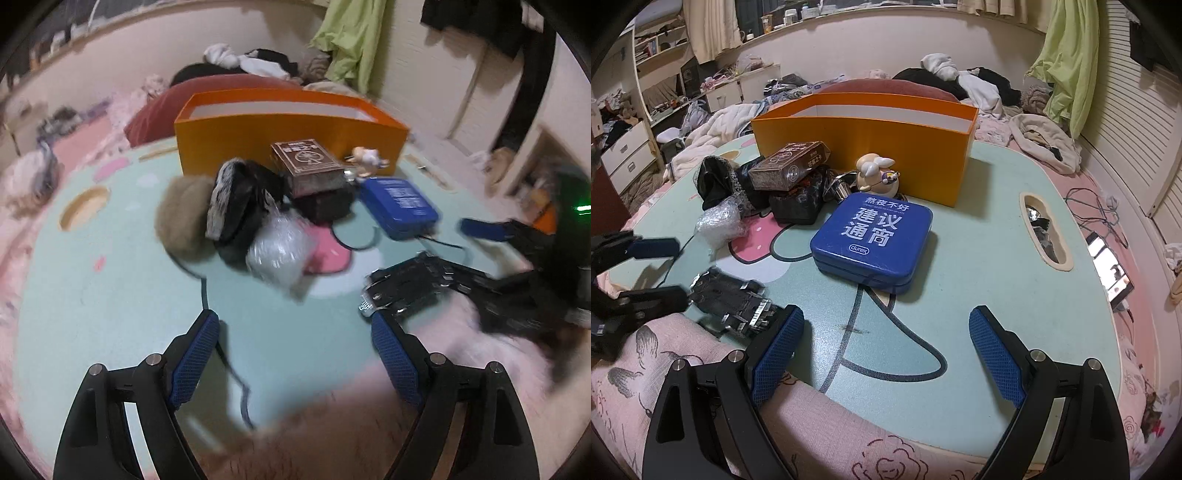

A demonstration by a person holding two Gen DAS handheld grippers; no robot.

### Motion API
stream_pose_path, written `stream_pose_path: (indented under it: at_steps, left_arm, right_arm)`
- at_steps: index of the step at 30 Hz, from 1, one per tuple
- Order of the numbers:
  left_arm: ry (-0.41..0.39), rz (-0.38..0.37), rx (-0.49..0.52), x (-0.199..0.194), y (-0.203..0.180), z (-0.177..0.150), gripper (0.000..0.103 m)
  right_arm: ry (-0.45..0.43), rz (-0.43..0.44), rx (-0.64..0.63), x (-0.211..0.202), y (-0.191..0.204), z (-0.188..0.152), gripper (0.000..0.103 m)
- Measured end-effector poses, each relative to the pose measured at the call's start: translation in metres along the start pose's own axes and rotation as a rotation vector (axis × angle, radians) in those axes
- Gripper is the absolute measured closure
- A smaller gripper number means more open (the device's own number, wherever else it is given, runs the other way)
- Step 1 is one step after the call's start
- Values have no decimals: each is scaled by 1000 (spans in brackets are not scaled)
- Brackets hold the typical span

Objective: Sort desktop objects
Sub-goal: 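Move the right gripper into the box toward the white fluffy pompom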

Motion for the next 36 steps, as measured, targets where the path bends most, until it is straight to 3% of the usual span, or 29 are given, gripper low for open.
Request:
stream_pose_path:
  at_steps: [1,2,8,11,12,18,21,22,23,25,27,31,33,36]
  left_arm:
    - [1,68,16,7,1,4,18]
    - [-14,85,7,9,2,7,18]
    - [-82,63,-73,-4,12,1,17]
    - [-124,146,-120,-3,25,-6,0]
    - [-121,156,-118,-2,25,-7,0]
    - [-115,165,-105,0,27,-6,0]
    - [-116,164,-105,-1,27,-7,0]
    - [-117,164,-104,-1,27,-7,0]
    - [-117,164,-104,0,26,-7,0]
    - [-116,164,-105,0,26,-7,0]
    - [-116,164,-105,0,25,-7,0]
    - [-118,164,-104,-1,25,-6,0]
    - [-119,164,-104,-2,25,-6,0]
    - [-119,163,-103,-1,25,-4,0]
  right_arm:
    - [0,-1,-1,-1,0,0,10]
    - [0,-2,-1,-2,0,1,10]
    - [-1,-1,1,-3,-1,1,10]
    - [-10,4,12,-7,-3,1,12]
    - [-24,5,16,-11,-3,2,14]
    - [-119,18,1,-36,-8,33,39]
    - [-126,47,34,-47,-17,79,52]
    - [-111,40,41,-46,-21,96,61]
    - [-74,33,43,-42,-24,112,72]
    - [80,16,29,-20,-29,143,84]
    - [244,-14,38,7,-34,162,85]
    - [463,-44,68,50,-39,177,85]
    - [541,-55,61,65,-38,176,85]
    - [643,-155,42,86,-37,165,85]
Point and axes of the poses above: each gripper's, at about its wrist camera, not at the fingertips, and x roughly the way its jaws point, y to its left, z to its top, the point moved 7 cm from there along x, roughly the way its jaws point, and after that the axes turned 3 degrees about -z, right-handed, at the moved point
